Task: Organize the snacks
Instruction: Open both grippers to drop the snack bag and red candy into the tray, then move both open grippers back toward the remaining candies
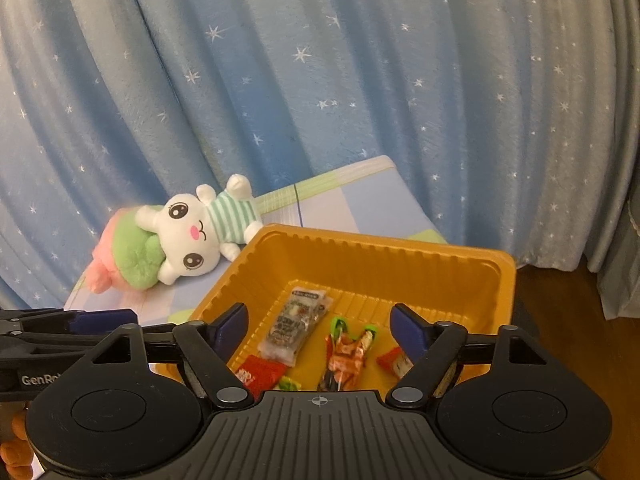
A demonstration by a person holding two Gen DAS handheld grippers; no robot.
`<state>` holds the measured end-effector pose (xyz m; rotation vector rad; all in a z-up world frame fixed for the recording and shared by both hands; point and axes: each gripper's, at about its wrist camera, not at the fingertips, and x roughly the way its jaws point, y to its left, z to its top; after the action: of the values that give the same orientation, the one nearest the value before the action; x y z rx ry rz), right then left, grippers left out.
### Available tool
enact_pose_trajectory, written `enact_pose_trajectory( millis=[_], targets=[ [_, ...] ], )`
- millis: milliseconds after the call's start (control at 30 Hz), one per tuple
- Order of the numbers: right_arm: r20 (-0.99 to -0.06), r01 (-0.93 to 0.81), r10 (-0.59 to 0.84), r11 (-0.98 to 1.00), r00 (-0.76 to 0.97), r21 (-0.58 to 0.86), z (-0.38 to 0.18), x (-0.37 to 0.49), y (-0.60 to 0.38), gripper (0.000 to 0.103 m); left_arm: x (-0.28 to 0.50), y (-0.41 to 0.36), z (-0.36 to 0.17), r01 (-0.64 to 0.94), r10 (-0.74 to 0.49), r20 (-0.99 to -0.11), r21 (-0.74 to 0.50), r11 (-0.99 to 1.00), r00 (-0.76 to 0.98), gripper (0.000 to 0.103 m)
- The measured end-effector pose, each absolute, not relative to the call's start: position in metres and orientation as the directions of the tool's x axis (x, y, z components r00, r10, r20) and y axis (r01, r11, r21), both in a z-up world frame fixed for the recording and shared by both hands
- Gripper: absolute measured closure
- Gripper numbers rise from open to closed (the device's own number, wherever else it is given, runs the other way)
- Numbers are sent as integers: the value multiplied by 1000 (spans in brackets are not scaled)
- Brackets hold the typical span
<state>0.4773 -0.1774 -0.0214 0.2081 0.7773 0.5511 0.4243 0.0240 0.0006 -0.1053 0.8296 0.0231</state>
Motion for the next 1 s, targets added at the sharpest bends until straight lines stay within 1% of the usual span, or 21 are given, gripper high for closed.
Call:
enact_pose_trajectory(
  millis=[100, 233, 367, 600, 767, 833, 1000],
  targets=[
    [-607, -382, 541, 841, 582, 383, -19, 467, -185, 19, 412, 21, 5, -67, -26, -734, -97, 993, 678, 39],
    [-603, -376, 546, 838, 581, 396, -15, 453, -195, 18, 394, 19, 10, -82, -28, -730, -115, 990, 683, 34],
    [-602, -382, 551, 835, 578, 397, -10, 437, -203, 16, 375, 19, 16, -101, -29, -725, -135, 986, 688, 34],
    [-599, -399, 568, 823, 564, 404, -4, 401, -213, 13, 335, 20, 22, -135, 1, -724, -127, 983, 690, 33],
    [-609, -420, 574, 818, 548, 393, -3, 372, -215, 12, 301, 22, 21, -162, 25, -731, -118, 980, 682, 32],
    [-615, -427, 579, 814, 536, 394, -3, 360, -216, 12, 288, 23, 20, -174, 30, -734, -121, 977, 679, 29],
    [-630, -454, 585, 806, 510, 381, -6, 333, -216, 12, 256, 24, 19, -194, 35, -743, -129, 973, 669, 29]
  ],
)
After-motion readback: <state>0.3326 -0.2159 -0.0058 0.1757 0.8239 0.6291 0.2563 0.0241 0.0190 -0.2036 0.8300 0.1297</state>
